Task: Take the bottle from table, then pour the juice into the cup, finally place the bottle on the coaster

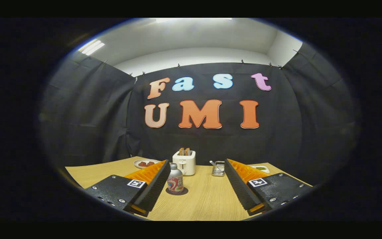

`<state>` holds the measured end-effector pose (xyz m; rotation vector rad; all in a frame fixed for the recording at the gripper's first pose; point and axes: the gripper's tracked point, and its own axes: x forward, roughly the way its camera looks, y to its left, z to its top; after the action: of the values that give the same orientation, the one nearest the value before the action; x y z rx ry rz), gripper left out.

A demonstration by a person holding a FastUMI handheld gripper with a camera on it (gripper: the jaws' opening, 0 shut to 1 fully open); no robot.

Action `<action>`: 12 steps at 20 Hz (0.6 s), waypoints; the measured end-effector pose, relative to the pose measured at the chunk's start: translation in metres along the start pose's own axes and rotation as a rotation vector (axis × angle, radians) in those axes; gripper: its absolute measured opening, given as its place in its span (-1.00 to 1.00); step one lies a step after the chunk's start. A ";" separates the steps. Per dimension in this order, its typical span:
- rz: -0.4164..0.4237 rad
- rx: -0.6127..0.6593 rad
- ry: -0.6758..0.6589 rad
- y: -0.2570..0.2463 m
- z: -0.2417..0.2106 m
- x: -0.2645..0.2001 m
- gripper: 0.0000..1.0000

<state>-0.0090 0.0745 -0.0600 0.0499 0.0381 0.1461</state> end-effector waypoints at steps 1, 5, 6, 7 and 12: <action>-0.011 0.007 0.000 -0.005 -0.002 -0.005 0.93; -0.033 -0.006 0.042 -0.019 -0.009 -0.020 0.94; -0.048 -0.005 0.042 -0.025 -0.005 -0.023 0.94; -0.062 -0.006 0.034 -0.031 -0.001 -0.026 0.94; -0.091 -0.012 0.008 -0.044 0.007 -0.037 0.94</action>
<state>-0.0385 0.0252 -0.0545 0.0352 0.0478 0.0552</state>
